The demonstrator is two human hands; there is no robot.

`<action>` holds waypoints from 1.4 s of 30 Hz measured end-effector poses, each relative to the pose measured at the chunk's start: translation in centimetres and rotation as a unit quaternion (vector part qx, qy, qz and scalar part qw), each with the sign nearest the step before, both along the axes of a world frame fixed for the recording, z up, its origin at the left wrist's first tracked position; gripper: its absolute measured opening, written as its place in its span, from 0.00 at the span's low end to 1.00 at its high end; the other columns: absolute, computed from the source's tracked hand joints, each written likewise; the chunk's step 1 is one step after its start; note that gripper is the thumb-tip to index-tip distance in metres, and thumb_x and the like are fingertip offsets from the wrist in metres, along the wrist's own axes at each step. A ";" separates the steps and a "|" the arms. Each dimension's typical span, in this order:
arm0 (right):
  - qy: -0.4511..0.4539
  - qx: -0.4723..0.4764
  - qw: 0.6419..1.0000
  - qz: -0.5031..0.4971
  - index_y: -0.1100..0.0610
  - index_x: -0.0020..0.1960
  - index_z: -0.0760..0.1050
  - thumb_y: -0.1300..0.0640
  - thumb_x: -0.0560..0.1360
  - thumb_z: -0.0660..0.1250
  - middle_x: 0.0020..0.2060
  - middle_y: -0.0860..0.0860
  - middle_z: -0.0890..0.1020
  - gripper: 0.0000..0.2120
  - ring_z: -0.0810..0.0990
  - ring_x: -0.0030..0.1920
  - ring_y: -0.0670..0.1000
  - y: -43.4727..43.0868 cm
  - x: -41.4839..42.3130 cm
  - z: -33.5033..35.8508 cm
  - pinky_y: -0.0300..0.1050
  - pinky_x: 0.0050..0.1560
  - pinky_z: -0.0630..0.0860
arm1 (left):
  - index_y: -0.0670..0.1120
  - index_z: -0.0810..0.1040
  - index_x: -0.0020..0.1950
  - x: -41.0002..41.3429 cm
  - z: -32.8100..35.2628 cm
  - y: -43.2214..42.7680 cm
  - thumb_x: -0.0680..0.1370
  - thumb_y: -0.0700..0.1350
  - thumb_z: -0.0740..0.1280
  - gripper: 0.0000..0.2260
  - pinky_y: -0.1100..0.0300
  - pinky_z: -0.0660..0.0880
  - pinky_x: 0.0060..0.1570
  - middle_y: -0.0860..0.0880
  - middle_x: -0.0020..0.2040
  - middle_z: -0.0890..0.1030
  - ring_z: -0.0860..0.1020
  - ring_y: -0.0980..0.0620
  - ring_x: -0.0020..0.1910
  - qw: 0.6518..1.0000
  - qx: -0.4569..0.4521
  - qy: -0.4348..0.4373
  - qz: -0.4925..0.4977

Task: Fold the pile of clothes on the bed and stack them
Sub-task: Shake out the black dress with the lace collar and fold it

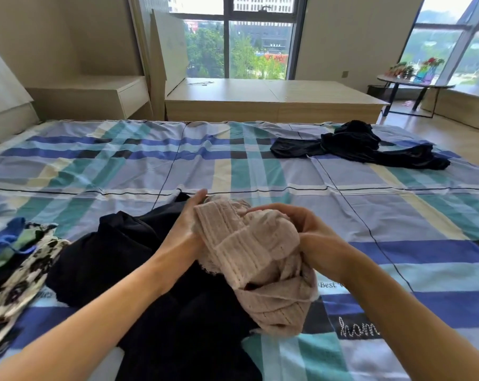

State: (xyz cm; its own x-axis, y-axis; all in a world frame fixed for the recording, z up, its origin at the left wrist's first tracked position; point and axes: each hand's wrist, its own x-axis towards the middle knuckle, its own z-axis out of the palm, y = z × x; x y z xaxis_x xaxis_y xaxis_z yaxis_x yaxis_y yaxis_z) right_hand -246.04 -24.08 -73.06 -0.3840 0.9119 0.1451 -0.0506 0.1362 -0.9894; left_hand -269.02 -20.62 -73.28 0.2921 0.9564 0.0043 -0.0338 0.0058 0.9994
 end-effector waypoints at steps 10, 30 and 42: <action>0.016 -0.094 0.918 -0.386 0.56 0.48 0.82 0.70 0.80 0.55 0.43 0.56 0.86 0.19 0.84 0.47 0.56 1.0 2.2 -0.9 0.46 0.44 0.82 | 0.48 0.85 0.52 -1.8 0.4 -0.1 0.80 0.42 0.67 0.07 0.57 0.78 0.46 0.45 0.47 0.86 0.82 0.50 0.44 0.997 -0.022 0.076 -0.025; -0.210 0.000 0.977 -0.025 0.43 0.75 0.60 0.49 0.69 0.78 0.60 0.40 0.80 0.42 0.80 0.60 0.42 -2.1 -2.5 -0.1 0.40 0.60 0.77 | 0.42 0.80 0.58 -2.4 3.0 -1.7 0.72 0.41 0.74 0.15 0.59 0.82 0.46 0.44 0.50 0.83 0.82 0.49 0.47 0.986 -0.027 -0.147 -0.074; 0.246 -0.100 0.947 -0.178 0.64 0.61 0.75 0.65 0.70 0.64 0.48 0.59 0.83 0.20 0.83 0.45 0.56 -1.1 0.5 1.4 0.49 0.48 0.83 | 0.59 0.73 0.64 -2.7 -0.9 0.0 0.68 0.63 0.69 0.25 0.54 0.77 0.57 0.54 0.63 0.75 0.77 0.59 0.59 0.990 0.037 0.120 0.068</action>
